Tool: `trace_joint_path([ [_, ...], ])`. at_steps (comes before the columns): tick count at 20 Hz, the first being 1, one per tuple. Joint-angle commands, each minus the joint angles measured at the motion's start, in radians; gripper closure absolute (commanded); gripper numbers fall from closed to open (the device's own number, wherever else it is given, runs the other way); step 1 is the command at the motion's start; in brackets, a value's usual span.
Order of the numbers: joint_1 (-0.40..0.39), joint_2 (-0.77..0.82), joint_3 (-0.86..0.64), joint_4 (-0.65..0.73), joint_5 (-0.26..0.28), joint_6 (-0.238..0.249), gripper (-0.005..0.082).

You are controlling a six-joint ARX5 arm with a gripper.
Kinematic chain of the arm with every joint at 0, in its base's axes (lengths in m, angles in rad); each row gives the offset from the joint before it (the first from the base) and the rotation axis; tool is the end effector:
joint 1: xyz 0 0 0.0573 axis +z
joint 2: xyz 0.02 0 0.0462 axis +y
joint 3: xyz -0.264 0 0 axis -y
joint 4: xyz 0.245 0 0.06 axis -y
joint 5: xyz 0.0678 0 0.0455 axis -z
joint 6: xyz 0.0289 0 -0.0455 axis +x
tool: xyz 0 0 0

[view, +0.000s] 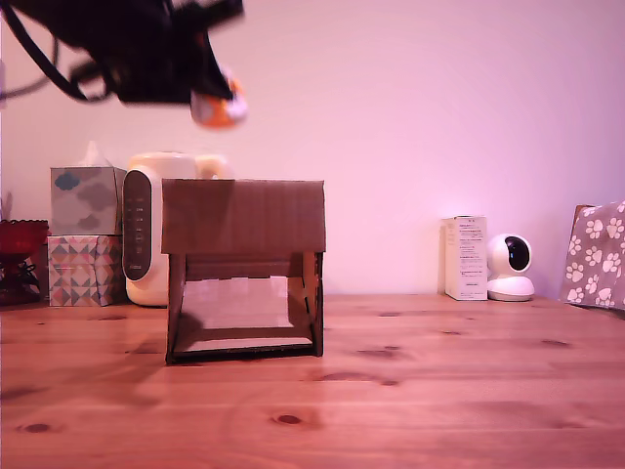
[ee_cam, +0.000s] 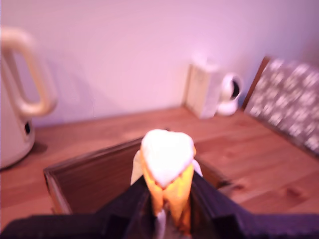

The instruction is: Drop the footbag into the cardboard dice tower

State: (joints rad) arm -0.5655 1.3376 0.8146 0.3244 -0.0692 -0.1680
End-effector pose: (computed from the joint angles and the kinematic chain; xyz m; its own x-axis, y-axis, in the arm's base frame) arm 0.2509 -0.1569 0.2709 0.8628 -0.4657 -0.1968 0.4427 0.8839 -0.1505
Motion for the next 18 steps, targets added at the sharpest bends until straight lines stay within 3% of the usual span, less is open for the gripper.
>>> trace_joint_path([
  [1, 0.013, 0.040, 0.072, -0.033, 0.023, 0.024, 0.0641],
  [7, 0.064, 0.229, 0.305, -0.259, 0.107, 0.046, 0.0641],
  [11, 0.090, 0.301, 0.382, -0.332, 0.140, 0.046, 0.0641],
  [15, 0.101, 0.303, 0.397, -0.349, 0.140, 0.053, 0.0611],
  [16, 0.101, 0.304, 0.406, -0.359, 0.141, 0.067, 0.0514],
  [18, 0.101, 0.303, 0.421, -0.368, 0.146, 0.073, 0.0166],
])
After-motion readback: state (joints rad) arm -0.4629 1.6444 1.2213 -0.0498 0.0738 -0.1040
